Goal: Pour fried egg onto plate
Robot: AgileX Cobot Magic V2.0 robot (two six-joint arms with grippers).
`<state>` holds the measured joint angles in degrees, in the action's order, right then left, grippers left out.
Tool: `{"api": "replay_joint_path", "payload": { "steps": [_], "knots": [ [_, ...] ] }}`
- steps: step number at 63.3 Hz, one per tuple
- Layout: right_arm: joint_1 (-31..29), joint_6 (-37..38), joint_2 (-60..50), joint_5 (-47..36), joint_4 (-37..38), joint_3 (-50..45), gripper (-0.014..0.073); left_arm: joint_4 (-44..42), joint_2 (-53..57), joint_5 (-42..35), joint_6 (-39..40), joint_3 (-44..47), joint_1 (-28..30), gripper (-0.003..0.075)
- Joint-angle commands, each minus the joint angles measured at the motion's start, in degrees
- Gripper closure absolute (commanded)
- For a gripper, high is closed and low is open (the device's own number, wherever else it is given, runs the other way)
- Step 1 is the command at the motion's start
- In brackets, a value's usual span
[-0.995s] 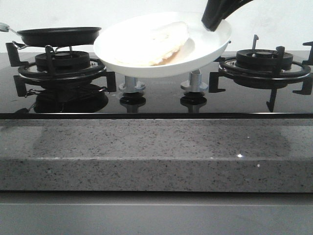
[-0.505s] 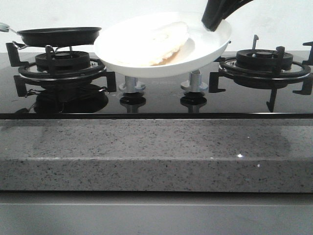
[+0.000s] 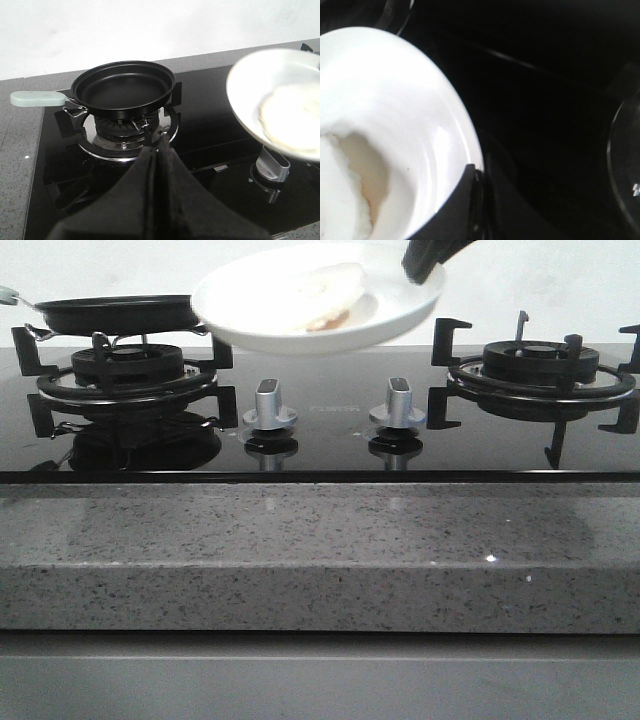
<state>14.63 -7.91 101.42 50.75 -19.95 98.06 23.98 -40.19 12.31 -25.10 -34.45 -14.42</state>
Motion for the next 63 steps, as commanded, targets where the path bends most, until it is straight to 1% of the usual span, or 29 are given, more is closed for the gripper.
{"api": "replay_joint_path", "payload": {
  "steps": [1, 8, 14, 22, 36, 43, 51, 63],
  "knots": [
    [-1.6, 3.2, 1.4, -4.2, -2.0, 6.8, 0.0652, 0.5, 0.1, -4.8, 0.5, -1.5, -0.5, 0.0739],
    [-3.0, 5.2, 6.9, -4.4, -2.0, 12.7, 0.0652, 0.5, 0.1, -4.8, 0.5, -1.5, -0.5, 0.0739],
    [-3.7, 5.6, 10.7, -3.7, -2.0, 15.7, 0.0652, 0.5, 0.1, -4.8, 0.5, -1.5, -0.5, 0.0739],
    [-4.1, 5.6, 13.9, -1.8, -1.5, 16.7, 0.0652, 0.5, 0.1, -4.8, 0.5, -1.5, -0.5, 0.0739],
    [-4.1, 5.6, 15.8, 0.5, 0.2, 16.7, 0.0643, 0.5, 0.1, -4.8, 0.5, -1.5, -0.5, 0.0739],
    [-4.1, 5.6, 16.3, 2.4, 0.5, 16.7, 0.0564, 0.5, 0.1, -4.8, 0.5, -1.5, -0.5, 0.0739],
    [-4.1, 5.6, 16.2, 2.8, 0.6, 16.7, 0.0430, 0.5, 0.1, -4.8, 0.5, -1.5, -0.5, 0.0739],
    [-4.1, 5.6, 15.8, 2.6, 0.7, 17.2, 0.0299, 0.5, 0.1, -4.8, 0.5, -1.5, -0.5, 0.0739]
  ]
}}
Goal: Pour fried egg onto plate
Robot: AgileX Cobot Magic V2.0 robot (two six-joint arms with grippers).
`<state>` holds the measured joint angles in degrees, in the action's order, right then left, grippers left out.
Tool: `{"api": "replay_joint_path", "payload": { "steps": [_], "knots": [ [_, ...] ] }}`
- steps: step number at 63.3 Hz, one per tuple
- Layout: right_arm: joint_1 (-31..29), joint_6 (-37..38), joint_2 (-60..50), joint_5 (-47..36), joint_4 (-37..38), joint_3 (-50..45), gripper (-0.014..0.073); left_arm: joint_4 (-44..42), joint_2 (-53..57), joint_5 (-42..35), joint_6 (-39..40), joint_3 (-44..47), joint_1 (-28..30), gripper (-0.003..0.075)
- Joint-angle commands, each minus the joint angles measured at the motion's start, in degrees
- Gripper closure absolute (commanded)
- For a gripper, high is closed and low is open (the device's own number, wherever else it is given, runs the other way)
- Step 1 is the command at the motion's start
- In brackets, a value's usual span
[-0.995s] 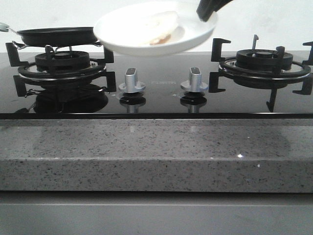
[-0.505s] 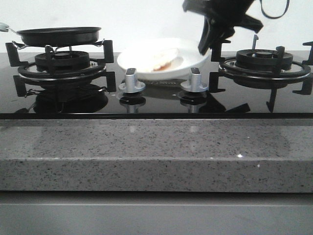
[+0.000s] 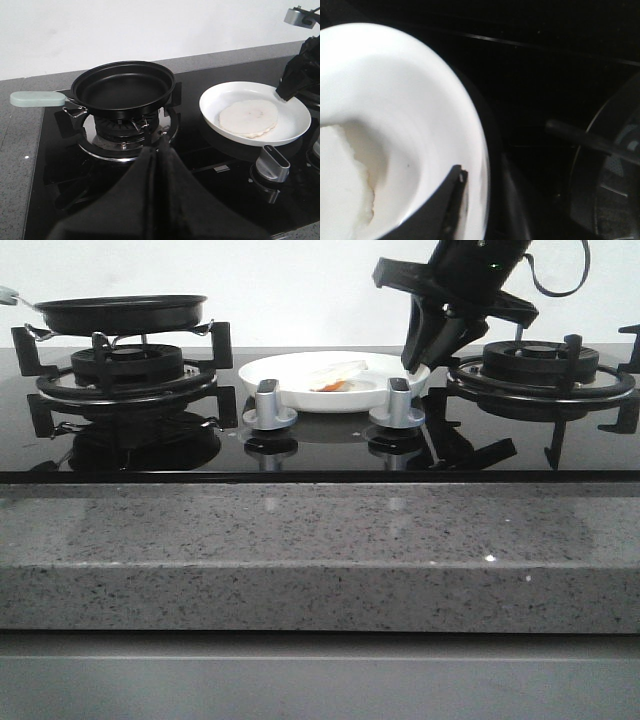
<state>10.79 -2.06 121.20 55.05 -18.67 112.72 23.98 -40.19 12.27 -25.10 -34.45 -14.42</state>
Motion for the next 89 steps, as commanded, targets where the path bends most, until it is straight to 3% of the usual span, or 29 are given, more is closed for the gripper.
{"api": "replay_joint_path", "payload": {
  "steps": [1, 7, 12, 29, 46, 60, 89],
  "knots": [
    [-0.3, -0.3, -4.0, -1.6, -0.6, 2.8, 0.0293, 0.5, 0.1, -4.7, 0.5, -1.5, -0.5, 0.0739],
    [-0.4, -0.3, -4.7, 0.3, -0.5, 4.9, 0.0287, 0.5, 0.1, -4.7, 0.5, -1.5, -0.5, 0.0739],
    [-0.4, -0.3, -5.7, 3.1, 0.0, 6.9, 0.0330, 0.5, 0.1, -4.7, 0.5, -1.5, -0.5, 0.0739],
    [-0.4, -0.3, -8.5, 6.8, 4.1, 7.6, 0.0668, 0.5, 0.1, -4.7, 0.5, -1.5, -0.5, 0.0739],
    [-0.4, -1.2, -14.1, 7.7, 8.6, 5.1, 0.0662, 0.5, 0.1, -4.7, 0.5, -1.5, -0.5, 0.0739],
    [-0.3, -1.5, -31.2, -6.2, 14.9, -15.7, 0.0662, 0.5, 0.1, -4.7, 0.5, -1.5, -0.5, 0.0739],
    [-0.3, -1.5, -69.4, -29.9, 17.8, -57.6, 0.0662, 0.5, 0.1, -4.7, 0.5, -1.5, -0.5, 0.0739]
  ]
}}
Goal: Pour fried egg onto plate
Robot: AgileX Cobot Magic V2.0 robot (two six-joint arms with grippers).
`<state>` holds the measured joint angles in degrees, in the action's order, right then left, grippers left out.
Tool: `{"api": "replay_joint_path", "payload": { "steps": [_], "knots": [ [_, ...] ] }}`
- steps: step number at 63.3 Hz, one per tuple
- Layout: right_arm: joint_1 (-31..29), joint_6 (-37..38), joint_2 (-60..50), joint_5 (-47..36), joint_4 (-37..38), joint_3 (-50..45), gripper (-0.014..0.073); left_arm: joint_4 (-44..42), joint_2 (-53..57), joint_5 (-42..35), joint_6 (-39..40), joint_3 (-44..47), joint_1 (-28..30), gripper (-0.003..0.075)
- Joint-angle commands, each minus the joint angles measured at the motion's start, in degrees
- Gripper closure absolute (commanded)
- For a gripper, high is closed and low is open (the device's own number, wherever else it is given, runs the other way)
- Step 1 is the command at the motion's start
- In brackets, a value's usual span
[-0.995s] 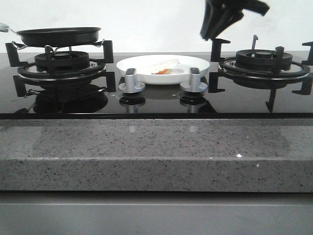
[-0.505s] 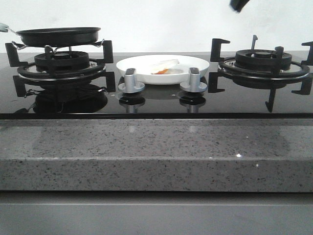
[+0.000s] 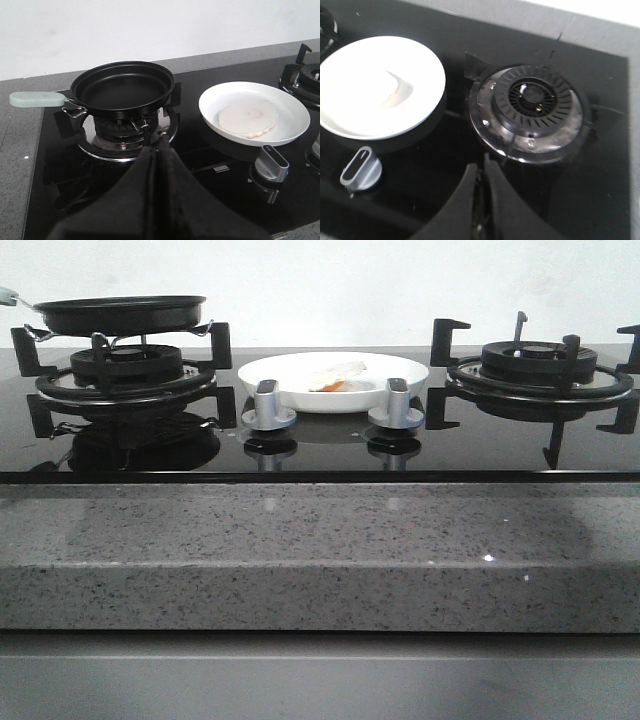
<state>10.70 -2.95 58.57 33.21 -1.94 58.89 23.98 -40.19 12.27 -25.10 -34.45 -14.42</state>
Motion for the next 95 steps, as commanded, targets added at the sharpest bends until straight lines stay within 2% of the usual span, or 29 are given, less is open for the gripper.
{"api": "replay_joint_path", "payload": {
  "steps": [1, 23, 37, 95],
  "knots": [
    [-0.2, -0.6, -8.0, -8.6, 1.1, -4.9, 0.0662, 0.5, 0.1, -4.7, 0.5, -1.5, -0.5, 0.0739],
    [-0.2, -0.6, -36.3, -13.8, 1.3, -28.3, 0.0662, 0.5, 0.1, -4.7, 0.5, -1.5, -0.5, 0.0739],
    [-0.2, -0.6, -48.2, -16.3, 1.3, -36.4, 0.0662, 0.5, 0.1, -4.7, 0.5, -1.5, -0.5, 0.0739],
    [-0.2, -0.6, -49.2, -16.3, 1.3, -36.7, 0.0662, -0.4, 0.1, -5.3, 0.5, -1.0, -0.5, 0.0739]
  ]
}}
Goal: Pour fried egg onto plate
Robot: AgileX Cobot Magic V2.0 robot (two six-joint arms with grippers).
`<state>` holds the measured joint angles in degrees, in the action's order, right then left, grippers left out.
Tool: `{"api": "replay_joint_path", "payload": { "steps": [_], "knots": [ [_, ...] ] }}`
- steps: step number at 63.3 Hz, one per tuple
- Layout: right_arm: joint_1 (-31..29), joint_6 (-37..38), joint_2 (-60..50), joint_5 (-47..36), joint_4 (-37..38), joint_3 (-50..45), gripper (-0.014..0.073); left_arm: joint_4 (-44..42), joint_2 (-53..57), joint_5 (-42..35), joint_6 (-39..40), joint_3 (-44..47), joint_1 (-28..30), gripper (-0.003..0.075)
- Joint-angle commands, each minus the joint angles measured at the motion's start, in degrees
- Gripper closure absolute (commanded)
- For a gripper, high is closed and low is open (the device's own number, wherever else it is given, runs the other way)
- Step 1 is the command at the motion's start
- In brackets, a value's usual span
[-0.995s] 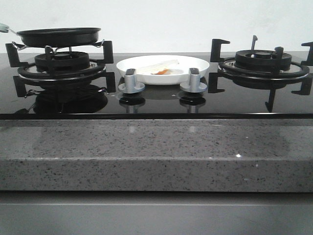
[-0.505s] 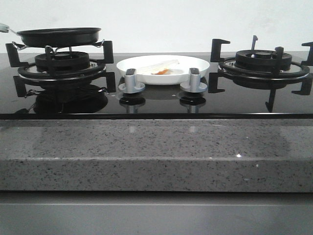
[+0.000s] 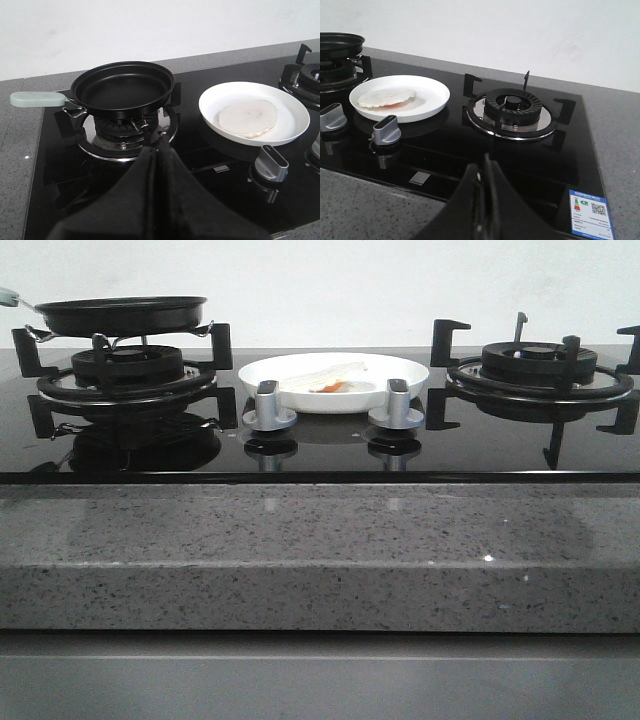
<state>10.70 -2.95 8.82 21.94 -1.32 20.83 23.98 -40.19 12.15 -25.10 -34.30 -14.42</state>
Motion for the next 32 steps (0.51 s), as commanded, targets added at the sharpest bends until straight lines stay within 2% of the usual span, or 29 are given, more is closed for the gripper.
{"api": "replay_joint_path", "payload": {
  "steps": [1, 4, 11, 13, 22, 32],
  "knots": [
    [-0.2, -0.6, 0.6, -5.0, 0.6, 1.4, 0.0662, -1.3, 0.2, -5.3, 0.7, -1.0, -0.5, 0.0739],
    [-0.2, -0.6, 0.6, -5.0, 0.6, 1.4, 0.0662, -6.4, 0.7, -6.5, 4.0, -0.3, -0.9, 0.0739],
    [-0.2, -0.6, 0.6, -5.0, 0.6, 1.4, 0.0662, -21.1, 3.2, -8.7, 19.6, 2.6, -2.0, 0.0739],
    [-0.2, -0.6, 0.6, -5.0, 0.6, 1.4, 0.0662, -24.0, 4.4, -9.1, 21.7, 4.1, -2.3, 0.0739],
    [-0.2, -0.6, 0.6, -5.0, 0.6, 1.4, 0.0662, -24.0, 9.3, -9.5, 21.6, 9.6, -2.0, 0.0739],
    [-0.2, -0.6, 0.6, -5.0, 0.6, 1.4, 0.0662, -24.0, 19.6, -8.3, 21.6, 17.2, 1.9, 0.0739]
  ]
}}
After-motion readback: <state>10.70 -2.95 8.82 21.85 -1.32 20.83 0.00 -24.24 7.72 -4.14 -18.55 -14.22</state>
